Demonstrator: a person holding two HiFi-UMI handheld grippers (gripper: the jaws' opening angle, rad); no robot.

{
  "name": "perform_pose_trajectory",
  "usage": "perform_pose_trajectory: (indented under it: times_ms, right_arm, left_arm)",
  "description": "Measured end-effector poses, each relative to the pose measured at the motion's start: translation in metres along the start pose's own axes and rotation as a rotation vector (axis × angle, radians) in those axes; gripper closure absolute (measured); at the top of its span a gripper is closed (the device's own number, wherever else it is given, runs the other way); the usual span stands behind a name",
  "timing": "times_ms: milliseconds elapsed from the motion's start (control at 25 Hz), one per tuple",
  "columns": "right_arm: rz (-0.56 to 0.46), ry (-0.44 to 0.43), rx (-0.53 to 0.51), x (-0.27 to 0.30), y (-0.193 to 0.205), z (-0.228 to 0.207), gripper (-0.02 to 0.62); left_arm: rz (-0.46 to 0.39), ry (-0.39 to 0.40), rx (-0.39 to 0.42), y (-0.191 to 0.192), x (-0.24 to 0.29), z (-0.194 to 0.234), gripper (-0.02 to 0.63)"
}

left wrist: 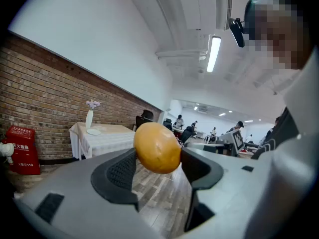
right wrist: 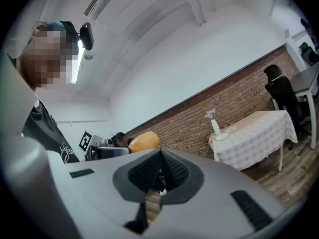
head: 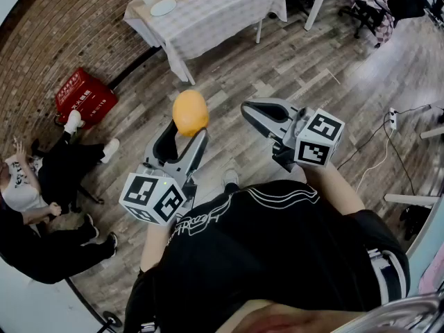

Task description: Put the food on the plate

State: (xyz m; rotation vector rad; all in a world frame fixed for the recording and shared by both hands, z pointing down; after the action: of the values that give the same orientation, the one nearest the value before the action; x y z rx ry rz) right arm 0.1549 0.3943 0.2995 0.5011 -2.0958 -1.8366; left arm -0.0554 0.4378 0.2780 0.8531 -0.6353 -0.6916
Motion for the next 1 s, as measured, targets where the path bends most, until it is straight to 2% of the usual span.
perform_pose_trajectory:
  times_ms: [240,600,800,1000]
  right_arm:
    - [-0.004,0.004,-0.005,0.001,-0.004,-0.007,0.598]
    - [-0.016,0.039,0.018,0.015,0.000,-0.021,0.598]
    - [0.007,0.040,0.009,0.047,-0.003,-0.035,0.598]
    - [0.023,0.082,-0.020,0.084,-0.010,-0.055,0.598]
  left_arm:
    - [0.004,0.001,0.001,-0.005,0.008,0.001,0.328]
    - [0.008,0.015,0.004,-0.014,0.020,0.024,0.328]
    - [0.015,0.013,-0.008,-0.035,0.032,0.054,0.328]
    - [0.012,-0.003,0.000,-0.062,0.038,0.098,0.328]
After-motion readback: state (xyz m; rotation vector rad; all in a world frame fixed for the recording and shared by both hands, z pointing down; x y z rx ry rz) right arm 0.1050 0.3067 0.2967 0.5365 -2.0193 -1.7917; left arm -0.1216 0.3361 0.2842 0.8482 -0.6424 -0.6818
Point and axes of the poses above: the fingertips, and each gripper's own axes: x forward along the fingers, z to its left, y out of its underside, the point moved 7 cm from there along -x, backward along the fingers, and after that the axes turned 15 degrees about -x, right-handed, at the moved point
